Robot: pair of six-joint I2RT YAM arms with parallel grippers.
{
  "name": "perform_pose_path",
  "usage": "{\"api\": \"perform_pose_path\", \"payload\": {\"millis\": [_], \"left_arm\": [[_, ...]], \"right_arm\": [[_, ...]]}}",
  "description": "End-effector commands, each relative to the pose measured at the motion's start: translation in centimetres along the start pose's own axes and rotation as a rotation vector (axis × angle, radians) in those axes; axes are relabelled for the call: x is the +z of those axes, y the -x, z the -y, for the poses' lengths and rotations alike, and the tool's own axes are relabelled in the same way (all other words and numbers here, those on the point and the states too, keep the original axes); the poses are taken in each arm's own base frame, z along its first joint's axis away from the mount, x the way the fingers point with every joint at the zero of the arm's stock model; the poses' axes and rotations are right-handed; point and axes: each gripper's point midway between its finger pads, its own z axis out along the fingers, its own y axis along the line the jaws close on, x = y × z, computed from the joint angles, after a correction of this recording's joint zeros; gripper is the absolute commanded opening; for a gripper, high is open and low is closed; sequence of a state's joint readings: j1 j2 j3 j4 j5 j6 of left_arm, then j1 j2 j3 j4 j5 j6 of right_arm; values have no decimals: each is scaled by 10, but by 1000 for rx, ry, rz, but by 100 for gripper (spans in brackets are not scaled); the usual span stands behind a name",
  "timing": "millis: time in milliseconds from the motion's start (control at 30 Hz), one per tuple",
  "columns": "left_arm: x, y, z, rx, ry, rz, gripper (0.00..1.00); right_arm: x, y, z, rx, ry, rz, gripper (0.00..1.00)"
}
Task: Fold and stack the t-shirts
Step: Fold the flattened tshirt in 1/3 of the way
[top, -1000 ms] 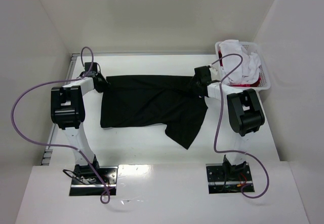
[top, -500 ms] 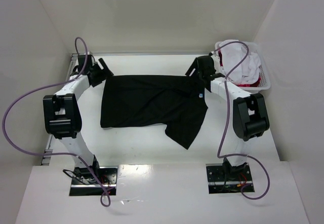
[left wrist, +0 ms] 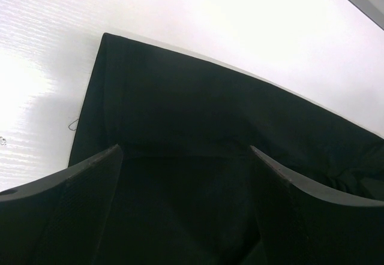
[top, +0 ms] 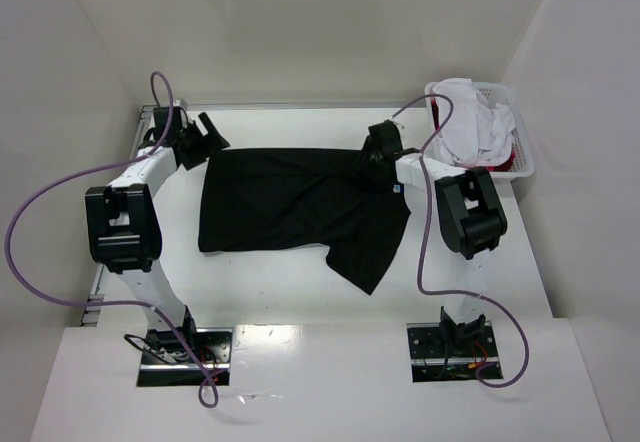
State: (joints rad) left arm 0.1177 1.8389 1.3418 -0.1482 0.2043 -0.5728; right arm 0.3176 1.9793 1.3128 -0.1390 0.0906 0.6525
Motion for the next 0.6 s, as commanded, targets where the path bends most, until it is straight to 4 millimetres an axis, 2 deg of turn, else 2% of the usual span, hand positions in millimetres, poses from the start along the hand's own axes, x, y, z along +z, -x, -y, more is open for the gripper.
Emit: {"api": "perform_pose_path", "payload": {"millis": [0,167,367,567], "left_arm": [[5,12,4,33,-34,27,92],[8,9,3,21,-38,14,92],[9,0,1,17,-38,-6,94],[9,2,2,19,-42,2,94]], "right_arm": [[-9,-3,-39,-64,81,16,54],[-12,-16,-49,-88,94,-3,51],[-9,-30,-35,-93,61,-29,51],[-5,-34,-32,-94,53,-38,51]]}}
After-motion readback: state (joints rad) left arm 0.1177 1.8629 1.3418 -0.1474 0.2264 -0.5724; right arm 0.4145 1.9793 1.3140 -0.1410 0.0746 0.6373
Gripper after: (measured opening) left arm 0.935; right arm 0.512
